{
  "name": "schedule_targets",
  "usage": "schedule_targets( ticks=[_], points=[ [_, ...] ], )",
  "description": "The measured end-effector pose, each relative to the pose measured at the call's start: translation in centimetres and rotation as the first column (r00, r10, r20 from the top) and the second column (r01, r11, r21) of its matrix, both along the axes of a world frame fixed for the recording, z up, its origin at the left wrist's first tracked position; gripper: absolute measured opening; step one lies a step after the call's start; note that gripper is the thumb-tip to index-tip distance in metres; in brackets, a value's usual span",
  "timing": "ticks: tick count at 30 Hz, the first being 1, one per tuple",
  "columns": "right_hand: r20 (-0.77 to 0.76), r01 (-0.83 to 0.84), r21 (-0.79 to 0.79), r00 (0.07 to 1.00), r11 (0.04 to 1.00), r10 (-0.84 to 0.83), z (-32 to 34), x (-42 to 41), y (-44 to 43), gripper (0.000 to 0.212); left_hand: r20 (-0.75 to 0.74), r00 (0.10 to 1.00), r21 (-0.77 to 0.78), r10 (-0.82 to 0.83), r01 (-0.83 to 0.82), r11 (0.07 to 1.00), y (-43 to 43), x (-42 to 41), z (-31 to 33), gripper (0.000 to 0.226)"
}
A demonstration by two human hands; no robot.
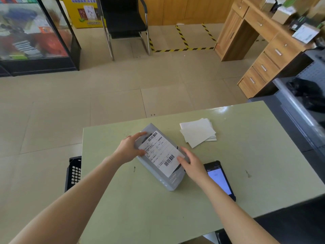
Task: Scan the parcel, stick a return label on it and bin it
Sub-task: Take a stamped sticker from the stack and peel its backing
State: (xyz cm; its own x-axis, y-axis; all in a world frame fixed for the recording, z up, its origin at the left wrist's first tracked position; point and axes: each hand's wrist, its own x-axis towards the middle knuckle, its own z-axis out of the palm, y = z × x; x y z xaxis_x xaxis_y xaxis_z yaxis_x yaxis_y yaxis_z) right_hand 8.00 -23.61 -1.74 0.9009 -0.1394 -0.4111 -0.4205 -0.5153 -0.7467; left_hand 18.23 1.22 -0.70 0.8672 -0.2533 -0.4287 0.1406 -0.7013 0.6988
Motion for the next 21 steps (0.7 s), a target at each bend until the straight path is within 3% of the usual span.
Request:
schedule_targets(
  ticks=[8, 17, 21],
  points=[
    [0.046, 0.135, -0.013, 0.99, 0.991, -0.135, 0.3, -3.1, 2.5, 0.063, 0.157, 0.981, -0.086, 0.118, -0.105, 0.991, -1.2, -2.5, -0.6, 0.058],
    [0.04, 0.3, 0.001, 0.953, 0.954, -0.3, -0.5, -6.9, 5.5, 0.063, 0.33, 0.943, -0.156, 0.03, 0.023, 0.988, -1.7, -9.5, -2.7, 0.077],
    [0.04, 0.197, -0.052, 0.98, 0.979, -0.195, -0.9, -8.3, 6.2, 0.063, 0.206, 0.967, -0.208, 0.152, -0.109, 0.972, -1.0, -12.6, -3.6, 0.075]
  ],
)
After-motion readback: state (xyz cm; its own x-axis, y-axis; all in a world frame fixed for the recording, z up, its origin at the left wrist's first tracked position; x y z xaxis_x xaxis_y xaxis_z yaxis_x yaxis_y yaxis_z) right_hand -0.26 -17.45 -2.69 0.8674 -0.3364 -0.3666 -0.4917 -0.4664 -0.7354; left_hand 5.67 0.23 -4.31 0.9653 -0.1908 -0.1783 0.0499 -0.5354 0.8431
